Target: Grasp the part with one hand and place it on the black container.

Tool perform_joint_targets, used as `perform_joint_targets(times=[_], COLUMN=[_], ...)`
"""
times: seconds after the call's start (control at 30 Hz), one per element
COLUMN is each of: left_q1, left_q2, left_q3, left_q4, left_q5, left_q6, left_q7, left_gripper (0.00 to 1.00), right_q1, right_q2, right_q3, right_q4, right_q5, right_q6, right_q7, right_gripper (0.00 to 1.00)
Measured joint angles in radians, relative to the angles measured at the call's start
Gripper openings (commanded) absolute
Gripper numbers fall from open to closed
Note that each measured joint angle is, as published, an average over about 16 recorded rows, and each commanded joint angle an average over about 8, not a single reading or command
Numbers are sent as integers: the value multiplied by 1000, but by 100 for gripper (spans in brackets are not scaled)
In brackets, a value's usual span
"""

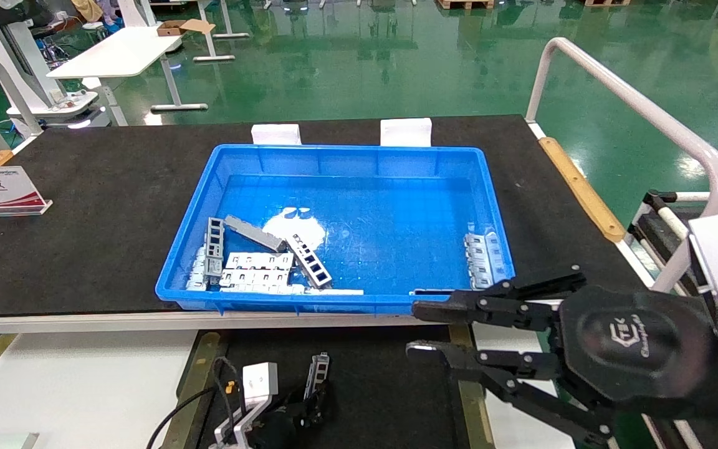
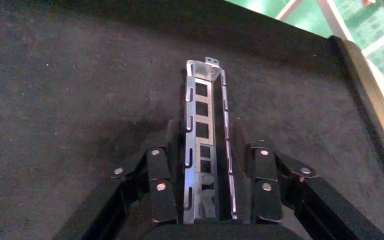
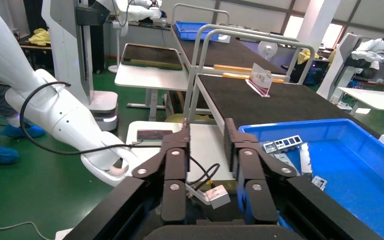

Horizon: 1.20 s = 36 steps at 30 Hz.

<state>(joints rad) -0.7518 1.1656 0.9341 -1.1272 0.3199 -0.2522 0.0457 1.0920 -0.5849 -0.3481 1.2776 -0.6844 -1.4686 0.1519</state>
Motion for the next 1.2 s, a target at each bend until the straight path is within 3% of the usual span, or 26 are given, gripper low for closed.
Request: perform_joint_targets(times=[0.4, 0.77, 1.2], left_q1=[15, -11, -50], left_q2=[-196, -381, -541], left_q3=[44, 70, 53], left_q4=[-122, -169, -155], left_q5=[-19, 3, 37], left_q6=[203, 545, 905], left_q7=[5, 38, 110], left_gripper=[100, 100, 100], right_q1=[0, 0, 0], right_q2=[0, 0, 0], right_q3=[0, 0, -1], right_q4=[0, 0, 0], right_q5=[0, 0, 0], right_q6=[0, 0, 0], right_q7=[0, 0, 0], right_gripper=[100, 100, 100])
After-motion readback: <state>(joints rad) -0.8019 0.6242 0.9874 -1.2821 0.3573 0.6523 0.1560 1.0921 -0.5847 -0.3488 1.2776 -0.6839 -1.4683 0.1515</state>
